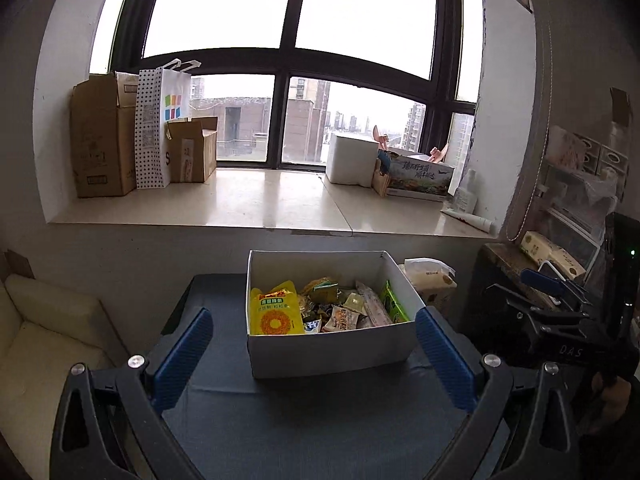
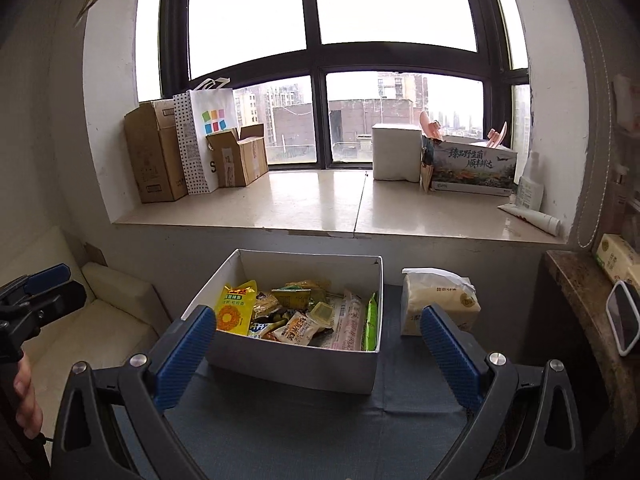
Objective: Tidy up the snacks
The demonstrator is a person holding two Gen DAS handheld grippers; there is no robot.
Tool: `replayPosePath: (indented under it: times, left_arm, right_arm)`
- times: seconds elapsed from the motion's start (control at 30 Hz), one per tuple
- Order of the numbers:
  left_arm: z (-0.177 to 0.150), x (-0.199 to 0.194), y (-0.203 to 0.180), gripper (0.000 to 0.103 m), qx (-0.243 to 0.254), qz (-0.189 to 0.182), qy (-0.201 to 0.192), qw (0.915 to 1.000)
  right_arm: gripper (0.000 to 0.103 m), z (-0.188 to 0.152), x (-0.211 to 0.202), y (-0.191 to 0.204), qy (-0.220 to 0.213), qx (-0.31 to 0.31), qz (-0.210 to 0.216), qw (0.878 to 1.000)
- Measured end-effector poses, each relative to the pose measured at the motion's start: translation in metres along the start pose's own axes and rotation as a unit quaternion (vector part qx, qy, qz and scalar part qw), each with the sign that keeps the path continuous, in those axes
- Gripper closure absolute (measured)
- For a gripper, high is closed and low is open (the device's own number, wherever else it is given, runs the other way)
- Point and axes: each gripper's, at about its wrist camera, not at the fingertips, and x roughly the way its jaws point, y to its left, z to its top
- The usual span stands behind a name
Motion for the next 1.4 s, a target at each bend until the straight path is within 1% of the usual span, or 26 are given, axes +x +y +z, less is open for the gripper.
replayPosePath:
  times: [0.07, 0.13, 0.2, 0.23, 0.3, 0.33, 0.4, 0.47, 0.53, 0.63, 0.77, 0.9, 1.17, 1.4]
  left_arm:
    - [-0.01, -0.015, 0.001, 0.0, 0.0, 0.014, -0.001, 0.9999]
    - [-0.022, -0.028, -0.001, 0.0, -0.003, 0.019, 0.005, 0.9998]
    - [-0.035, -0.039, -0.006, 0.0, 0.008, 0.034, 0.009, 0.9993]
    - [-0.041, -0.045, -0.01, 0.0, 0.022, 0.044, 0.008, 0.9987]
    - [-0.054, -0.056, -0.016, 0.0, 0.037, 0.053, 0.008, 0.9979]
    - [-0.059, -0.059, -0.017, 0.0, 0.035, 0.054, 0.013, 0.9979]
    - [-0.066, -0.065, -0.017, 0.0, 0.024, 0.033, 0.026, 0.9988]
    - [-0.072, -0.073, -0.02, 0.0, 0.024, 0.026, 0.028, 0.999]
    - [-0.076, -0.079, -0.023, 0.0, 0.023, 0.029, 0.027, 0.999]
    - [-0.079, -0.08, -0.025, 0.0, 0.02, 0.022, 0.032, 0.9991]
    - [-0.078, -0.075, -0.022, 0.0, 0.009, 0.017, 0.043, 0.9989]
    - [-0.079, -0.074, -0.023, 0.0, 0.012, 0.019, 0.043, 0.9988]
    - [-0.079, -0.071, -0.025, 0.0, 0.017, 0.011, 0.048, 0.9987]
    - [-0.079, -0.069, -0.024, 0.0, 0.017, 0.014, 0.053, 0.9984]
  right_arm:
    - [0.0, -0.011, -0.016, 0.008, 0.005, -0.003, 0.02, 1.0]
    - [0.0, -0.024, -0.029, 0.016, 0.006, -0.003, 0.037, 0.999]
    - [0.0, -0.04, -0.041, 0.025, 0.014, -0.005, 0.037, 0.999]
    - [0.0, -0.047, -0.047, 0.029, 0.016, -0.003, 0.037, 0.999]
    - [0.0, -0.063, -0.058, 0.035, 0.026, 0.002, 0.036, 0.999]
    - [0.0, -0.071, -0.063, 0.037, 0.027, 0.004, 0.033, 0.999]
    - [0.0, -0.084, -0.074, 0.04, 0.03, 0.013, 0.034, 0.999]
    - [0.0, -0.09, -0.083, 0.043, 0.036, 0.012, 0.033, 0.999]
    - [0.0, -0.092, -0.092, 0.045, 0.036, 0.014, 0.034, 0.999]
    - [0.0, -0.09, -0.097, 0.05, 0.03, 0.01, 0.049, 0.998]
    - [0.0, -0.088, -0.094, 0.053, 0.034, 0.009, 0.045, 0.998]
    - [0.0, -0.089, -0.094, 0.053, 0.036, 0.01, 0.045, 0.998]
    - [0.0, -0.089, -0.095, 0.053, 0.036, 0.011, 0.048, 0.998]
    - [0.0, -0.089, -0.096, 0.051, 0.037, 0.011, 0.046, 0.998]
